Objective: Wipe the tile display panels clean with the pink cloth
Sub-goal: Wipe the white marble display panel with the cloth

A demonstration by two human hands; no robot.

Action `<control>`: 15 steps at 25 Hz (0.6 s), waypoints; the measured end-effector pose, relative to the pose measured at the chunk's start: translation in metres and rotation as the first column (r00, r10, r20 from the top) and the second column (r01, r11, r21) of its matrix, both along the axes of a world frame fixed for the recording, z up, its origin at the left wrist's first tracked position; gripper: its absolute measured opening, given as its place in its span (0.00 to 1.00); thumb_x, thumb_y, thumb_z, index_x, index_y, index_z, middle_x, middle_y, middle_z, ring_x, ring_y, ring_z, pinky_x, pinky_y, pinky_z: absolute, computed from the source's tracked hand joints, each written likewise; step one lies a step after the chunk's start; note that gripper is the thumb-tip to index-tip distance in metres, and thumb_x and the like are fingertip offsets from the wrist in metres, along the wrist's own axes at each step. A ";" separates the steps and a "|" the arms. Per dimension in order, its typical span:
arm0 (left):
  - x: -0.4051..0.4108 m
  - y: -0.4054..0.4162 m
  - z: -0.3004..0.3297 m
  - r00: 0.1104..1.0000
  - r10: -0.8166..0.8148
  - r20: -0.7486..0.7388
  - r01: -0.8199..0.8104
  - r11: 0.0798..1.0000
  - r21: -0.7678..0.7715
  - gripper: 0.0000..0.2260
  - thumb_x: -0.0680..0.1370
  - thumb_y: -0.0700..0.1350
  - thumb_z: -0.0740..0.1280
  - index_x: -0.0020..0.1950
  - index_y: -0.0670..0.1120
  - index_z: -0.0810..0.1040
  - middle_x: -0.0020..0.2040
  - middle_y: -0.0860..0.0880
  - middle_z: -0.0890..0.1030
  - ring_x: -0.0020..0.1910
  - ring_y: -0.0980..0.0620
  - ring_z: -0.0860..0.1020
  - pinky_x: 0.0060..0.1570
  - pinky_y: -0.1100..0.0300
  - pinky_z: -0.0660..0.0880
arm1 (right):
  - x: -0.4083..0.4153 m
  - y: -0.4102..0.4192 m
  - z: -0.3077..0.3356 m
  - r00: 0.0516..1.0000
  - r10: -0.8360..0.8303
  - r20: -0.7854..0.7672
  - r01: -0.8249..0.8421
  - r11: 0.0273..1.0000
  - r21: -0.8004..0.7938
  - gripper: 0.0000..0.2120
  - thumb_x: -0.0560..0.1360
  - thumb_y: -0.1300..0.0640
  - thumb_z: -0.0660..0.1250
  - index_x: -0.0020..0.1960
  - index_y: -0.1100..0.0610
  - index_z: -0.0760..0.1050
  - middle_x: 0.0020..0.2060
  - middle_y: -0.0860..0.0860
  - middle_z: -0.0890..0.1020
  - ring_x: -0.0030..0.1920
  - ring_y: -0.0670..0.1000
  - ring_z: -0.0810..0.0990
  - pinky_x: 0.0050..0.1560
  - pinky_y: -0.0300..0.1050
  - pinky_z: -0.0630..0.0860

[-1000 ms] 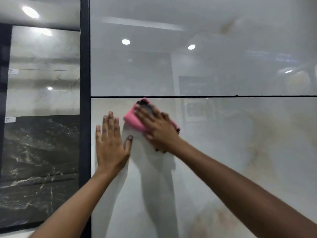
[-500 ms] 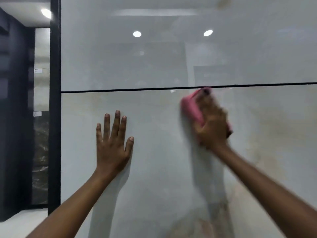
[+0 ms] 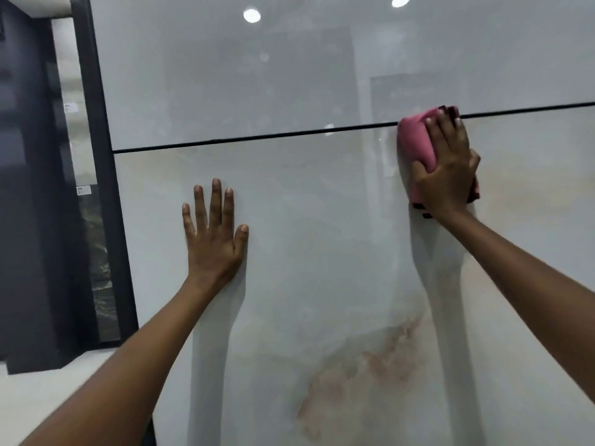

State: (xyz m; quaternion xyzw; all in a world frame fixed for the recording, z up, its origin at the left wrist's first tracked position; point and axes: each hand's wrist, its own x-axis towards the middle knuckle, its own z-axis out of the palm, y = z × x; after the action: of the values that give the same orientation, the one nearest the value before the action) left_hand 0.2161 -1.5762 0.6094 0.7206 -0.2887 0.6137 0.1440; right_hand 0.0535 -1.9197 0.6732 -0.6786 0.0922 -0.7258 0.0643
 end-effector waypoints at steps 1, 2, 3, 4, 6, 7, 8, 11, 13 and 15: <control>-0.004 0.002 -0.008 0.998 -0.063 -0.009 0.063 0.998 0.020 0.28 0.82 0.55 0.49 0.80 0.45 0.49 0.80 0.45 0.46 0.79 0.44 0.43 0.74 0.44 0.37 | 0.006 0.017 -0.013 1.000 -0.008 0.009 0.008 1.000 -0.020 0.34 0.68 0.53 0.61 0.75 0.54 0.66 0.75 0.52 0.66 0.76 0.55 0.61 0.65 0.54 0.63; -0.009 0.003 -0.026 0.992 -0.127 -0.020 0.128 0.991 0.033 0.28 0.82 0.54 0.50 0.80 0.46 0.49 0.80 0.46 0.46 0.79 0.45 0.43 0.74 0.45 0.37 | 0.016 0.037 -0.037 1.000 0.013 -0.010 -0.014 0.997 -0.080 0.33 0.68 0.53 0.61 0.74 0.55 0.68 0.73 0.53 0.68 0.74 0.56 0.64 0.65 0.56 0.64; -0.014 0.005 -0.054 0.984 -0.173 -0.032 0.173 0.985 0.024 0.27 0.82 0.53 0.52 0.80 0.48 0.50 0.80 0.48 0.47 0.79 0.46 0.45 0.75 0.46 0.38 | 0.027 0.059 -0.072 0.997 0.050 -0.057 -0.059 0.981 -0.186 0.32 0.68 0.52 0.62 0.72 0.56 0.69 0.72 0.55 0.71 0.73 0.57 0.66 0.65 0.57 0.67; -0.017 0.006 -0.086 0.981 -0.190 -0.048 0.190 0.982 0.000 0.28 0.81 0.51 0.53 0.80 0.49 0.50 0.80 0.49 0.47 0.79 0.45 0.46 0.75 0.45 0.40 | 0.037 0.083 -0.114 0.988 0.069 -0.135 -0.111 0.936 -0.333 0.32 0.68 0.53 0.63 0.72 0.56 0.70 0.70 0.55 0.72 0.72 0.57 0.67 0.65 0.58 0.68; -0.013 0.010 -0.139 0.989 -0.124 -0.077 0.121 0.992 -0.041 0.28 0.81 0.50 0.53 0.80 0.51 0.48 0.80 0.50 0.47 0.79 0.43 0.47 0.75 0.40 0.46 | 0.050 0.127 -0.201 0.937 -0.048 -0.346 -0.198 0.744 -0.639 0.31 0.69 0.54 0.63 0.72 0.54 0.69 0.71 0.51 0.71 0.73 0.56 0.66 0.66 0.55 0.66; -0.006 0.012 -0.155 0.994 -0.074 -0.078 0.071 0.997 -0.039 0.28 0.81 0.50 0.53 0.80 0.51 0.49 0.80 0.50 0.47 0.79 0.43 0.48 0.74 0.38 0.47 | 0.052 0.139 -0.234 0.899 -0.144 -0.414 -0.240 0.629 -0.739 0.30 0.70 0.54 0.62 0.73 0.52 0.68 0.73 0.49 0.69 0.75 0.55 0.64 0.67 0.55 0.64; -0.001 0.014 -0.161 0.996 -0.046 -0.078 0.044 0.998 -0.033 0.28 0.81 0.51 0.53 0.80 0.50 0.51 0.80 0.49 0.47 0.79 0.42 0.48 0.74 0.38 0.47 | 0.053 0.141 -0.249 0.874 -0.197 -0.444 -0.275 0.553 -0.787 0.30 0.72 0.54 0.61 0.74 0.51 0.66 0.74 0.48 0.67 0.76 0.55 0.62 0.68 0.55 0.62; 0.000 0.012 -0.154 0.996 -0.024 -0.083 0.021 0.999 -0.028 0.26 0.82 0.51 0.53 0.79 0.48 0.54 0.80 0.48 0.49 0.79 0.42 0.48 0.75 0.40 0.45 | 0.040 0.103 -0.203 0.907 -0.125 -0.401 -0.241 0.628 -0.740 0.26 0.74 0.58 0.60 0.72 0.55 0.69 0.71 0.52 0.70 0.73 0.55 0.66 0.70 0.53 0.63; -0.001 0.012 -0.156 0.996 -0.040 -0.084 0.037 0.999 -0.033 0.25 0.82 0.51 0.52 0.79 0.47 0.55 0.80 0.47 0.49 0.79 0.42 0.47 0.75 0.40 0.44 | 0.022 0.053 -0.150 0.960 -0.107 -0.258 -0.069 0.803 -0.592 0.26 0.72 0.58 0.63 0.70 0.60 0.72 0.70 0.57 0.72 0.72 0.59 0.67 0.70 0.54 0.65; 0.001 0.012 -0.160 0.995 -0.041 -0.087 0.037 0.998 -0.046 0.25 0.82 0.52 0.51 0.79 0.47 0.55 0.80 0.46 0.50 0.79 0.42 0.48 0.75 0.40 0.44 | -0.002 0.009 -0.104 0.987 -0.040 -0.154 -0.006 0.959 -0.283 0.31 0.69 0.60 0.64 0.72 0.60 0.70 0.71 0.57 0.70 0.73 0.58 0.65 0.72 0.51 0.62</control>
State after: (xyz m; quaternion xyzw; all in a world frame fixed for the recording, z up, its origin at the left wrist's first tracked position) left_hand 0.2167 -1.5646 0.4497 0.7376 -0.2825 0.5849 0.1847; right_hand 0.0515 -1.9108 0.5690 -0.7355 -0.0018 -0.6758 -0.0472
